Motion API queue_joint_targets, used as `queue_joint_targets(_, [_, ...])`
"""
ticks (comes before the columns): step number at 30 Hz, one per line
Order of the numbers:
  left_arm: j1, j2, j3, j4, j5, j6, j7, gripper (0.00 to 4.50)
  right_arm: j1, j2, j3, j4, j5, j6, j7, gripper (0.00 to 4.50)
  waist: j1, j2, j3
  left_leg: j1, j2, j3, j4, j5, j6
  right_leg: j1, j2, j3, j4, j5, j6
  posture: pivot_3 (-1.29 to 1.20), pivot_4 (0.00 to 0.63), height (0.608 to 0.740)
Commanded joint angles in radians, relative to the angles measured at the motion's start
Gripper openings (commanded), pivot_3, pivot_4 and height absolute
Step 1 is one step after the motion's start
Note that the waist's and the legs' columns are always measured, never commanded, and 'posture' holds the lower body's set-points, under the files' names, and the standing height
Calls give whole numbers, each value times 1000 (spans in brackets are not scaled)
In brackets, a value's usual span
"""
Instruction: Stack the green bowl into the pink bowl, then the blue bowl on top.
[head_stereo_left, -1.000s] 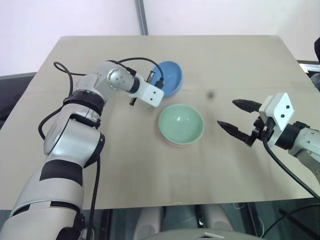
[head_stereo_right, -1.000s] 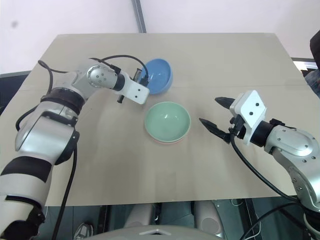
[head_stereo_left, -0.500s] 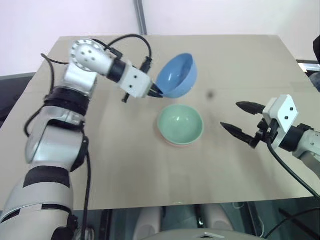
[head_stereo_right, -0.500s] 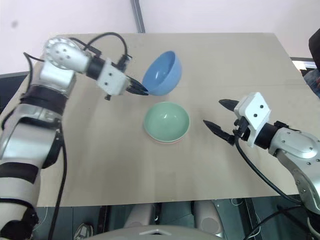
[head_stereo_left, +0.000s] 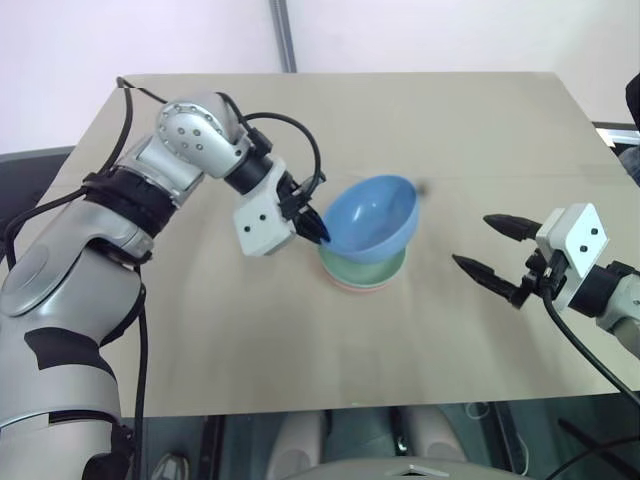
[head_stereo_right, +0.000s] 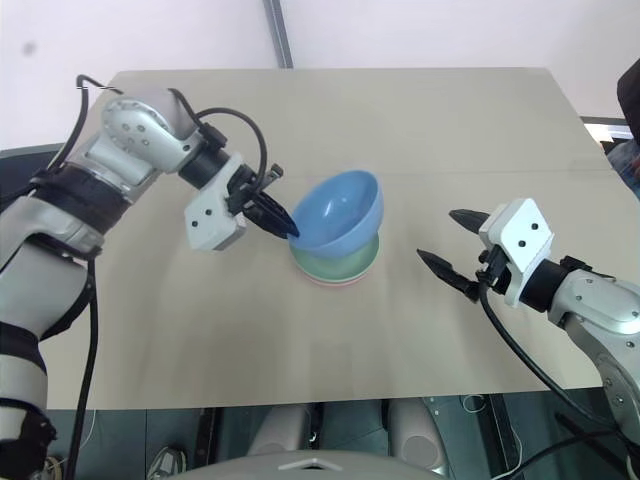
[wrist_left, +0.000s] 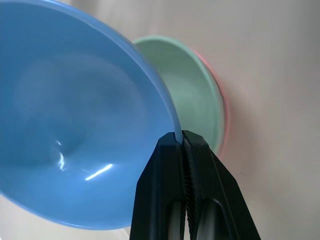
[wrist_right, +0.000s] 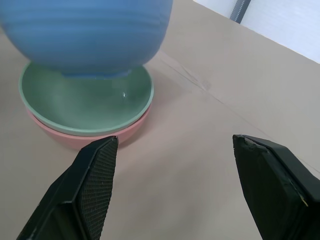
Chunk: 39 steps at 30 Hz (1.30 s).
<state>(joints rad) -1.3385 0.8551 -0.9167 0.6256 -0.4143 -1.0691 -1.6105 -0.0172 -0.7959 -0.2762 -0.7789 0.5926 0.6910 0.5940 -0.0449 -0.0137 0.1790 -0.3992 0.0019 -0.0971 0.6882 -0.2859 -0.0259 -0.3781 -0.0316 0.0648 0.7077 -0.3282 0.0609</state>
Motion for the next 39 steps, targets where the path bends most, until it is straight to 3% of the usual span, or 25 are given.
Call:
queue_joint_targets(1, [-58, -16, -7, 54, 15, -54, -4, 25, -5, 1, -24, -48, 6, -15, -14, 3982, -1, 0, 0, 0, 0, 0, 0, 0, 0, 0, 0, 0, 0, 0, 0, 0, 150, 740])
queue_joint_targets(5, [-72, -29, -12, 111, 41, -93, -4, 2006, 1, 2, -25, -55, 8, -14, -20, 3982, -1, 0, 0, 0, 0, 0, 0, 0, 0, 0, 0, 0, 0, 0, 0, 0, 150, 740])
queue_joint_targets(10, [-57, -50, 36, 140, 59, -87, -4, 4192, 5, 5, -22, -54, 5, -18, -22, 3982, 0, 0, 0, 0, 0, 0, 0, 0, 0, 0, 0, 0, 0, 0, 0, 0, 150, 740])
queue_joint_targets(11, [-51, -59, 66, 143, 51, -62, -4, 4416, 5, 6, -20, -54, 5, -18, -22, 3982, 1, 0, 0, 0, 0, 0, 0, 0, 0, 0, 0, 0, 0, 0, 0, 0, 150, 740])
queue_joint_targets(17, [32, -36, 309, 62, 26, 283, 54, 4416, 4, 6, -9, -52, 6, -21, -10, 3982, -8, 0, 0, 0, 0, 0, 0, 0, 0, 0, 0, 0, 0, 0, 0, 0, 150, 740])
queue_joint_targets(22, [329, 164, 500, -378, -64, 871, 253, 4416, -23, -13, 15, -16, 2, -36, 38, 3982, -45, 1, 0, 2, 2, -3, -1, 0, 0, -1, 1, 2, 1, 0, 0, 0, 150, 740])
queue_joint_targets(27, [681, 235, 697, -743, -218, 1215, 442, 4416, -38, -15, 17, 25, 31, -62, 105, 3982, -34, 1, 0, 2, 3, -5, -1, 0, 0, 0, 0, 2, 2, 0, 0, 0, 150, 740])
queue_joint_targets(31, [983, 196, 876, -905, -246, 1239, 540, 4416, -33, -30, 2, 43, 43, -66, 148, 3982, -20, 1, 0, 4, 4, -2, -1, 0, 0, 0, -1, 4, 2, 0, 0, 0, 150, 740])
queue_joint_targets(33, [1072, 201, 948, -919, -302, 1357, 584, 4416, -16, -31, -18, 42, 57, -60, 156, 3982, -9, 0, 0, 3, 4, -3, -1, 0, 0, 0, 0, 2, 3, 0, 0, 0, 150, 740])
queue_joint_targets(39, [1377, 177, 1202, -1009, -317, 1399, 586, 4416, 116, -54, -154, 0, 92, -32, 179, 3982, 11, 1, 0, 4, 4, -2, -2, 0, 0, 0, -1, 3, 2, 0, 0, 0, 150, 740])
